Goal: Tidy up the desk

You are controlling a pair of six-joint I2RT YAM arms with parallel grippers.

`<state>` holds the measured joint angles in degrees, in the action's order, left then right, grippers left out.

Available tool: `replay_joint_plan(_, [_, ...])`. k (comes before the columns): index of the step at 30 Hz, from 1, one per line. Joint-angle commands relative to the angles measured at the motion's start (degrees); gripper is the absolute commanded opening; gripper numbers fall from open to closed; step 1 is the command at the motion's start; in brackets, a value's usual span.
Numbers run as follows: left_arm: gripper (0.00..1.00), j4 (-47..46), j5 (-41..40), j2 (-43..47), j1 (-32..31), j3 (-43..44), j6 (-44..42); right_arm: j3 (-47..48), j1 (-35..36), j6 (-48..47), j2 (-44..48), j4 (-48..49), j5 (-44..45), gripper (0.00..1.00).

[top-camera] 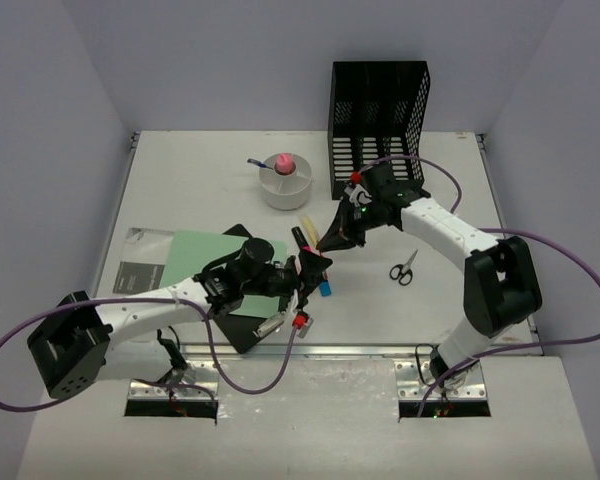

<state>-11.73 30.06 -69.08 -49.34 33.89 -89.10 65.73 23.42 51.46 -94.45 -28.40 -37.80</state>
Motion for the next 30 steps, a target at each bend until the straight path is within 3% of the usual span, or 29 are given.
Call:
replay_joint_plan(1, [0.53,-2.34,1.49,-0.88,-1.02,2.76,-1.42,-0.34,1.1,0.75,0.59,1.68,-1.4,0.01])
replay_joint_plan(5, [0.33,-0.76,0.88,-1.85,-1.55,3.11,-2.83,0.45,1.63,0.22,-0.03,1.33,-1.22,0.01])
replay_joint_plan(11, [0.12,0.83,-0.09,-1.76,-2.25,2.67,-3.62,0.62,2.16,-0.57,0.32,1.68,-1.49,0.01])
replay_joint_plan(12, [0.1,1.0,-0.27,-1.76,-2.25,2.76,-3.62,0.62,2.16,-0.75,0.32,2.12,-2.27,0.08])
replay_joint_plan(13, [0.04,1.18,-0.7,-1.59,-2.34,2.94,-3.36,0.1,2.16,-1.18,0.5,3.25,-3.15,0.39])
replay_joint_plan(14, [0.01,1.44,-0.88,-1.32,-2.34,3.02,-2.58,0.01,2.16,-1.54,0.59,3.61,-4.11,0.56])
replay_joint_plan(15, [0.0,1.62,-1.15,-0.97,-2.42,3.11,-2.14,0.09,2.16,-2.76,0.76,3.7,-4.56,0.87])
replay_joint_plan(16, [0.0,1.79,-1.24,-0.45,-2.51,3.03,-1.35,1.05,2.24,-3.64,0.68,3.79,-4.65,0.97])
replay_joint_plan(20, [0.0,1.62,-2.81,5.25,-3.57,3.02,5.59,11.03,0.14,-10.92,-1.16,-2.16,-2.55,0.99])
replay_joint_plan(23, [0.0,1.44,-5.44,9.04,-4.36,5.73,17.26,19.33,-2.49,-18.13,-1.26,-4.64,4.47,0.99])
replay_joint_plan(24, [0.0,1.01,-6.59,9.66,-4.36,6.88,26.78,20.65,-3.11,-19.72,-0.91,-4.64,6.58,0.99])
replay_joint_plan(26, [0.0,0.22,-14.38,10.02,-4.36,11.87,38.33,22.24,-5.04,-24.11,0.75,-3.25,11.6,0.99])
replay_joint_plan(27, [0.0,-2.57,-18.77,9.84,-4.36,13.64,52.74,22.24,-5.75,-26.56,1.37,-2.72,12.83,0.99])
replay_joint_plan(28, [0.0,-3.03,-29.08,8.88,-4.27,17.92,59.33,22.16,-6.97,-27.46,1.99,-1.84,15.62,0.99])
replay_joint_plan(29, [0.0,-1.65,-33.71,8.18,-3.66,20.32,68.53,21.98,-7.68,-28.34,2.86,-1.48,16.44,0.99])
replay_joint_plan(30, [0.0,-0.94,-36.71,7.56,-3.05,22.34,72.27,21.89,-8.38,-29.57,3.31,-1.13,17.05,0.99])
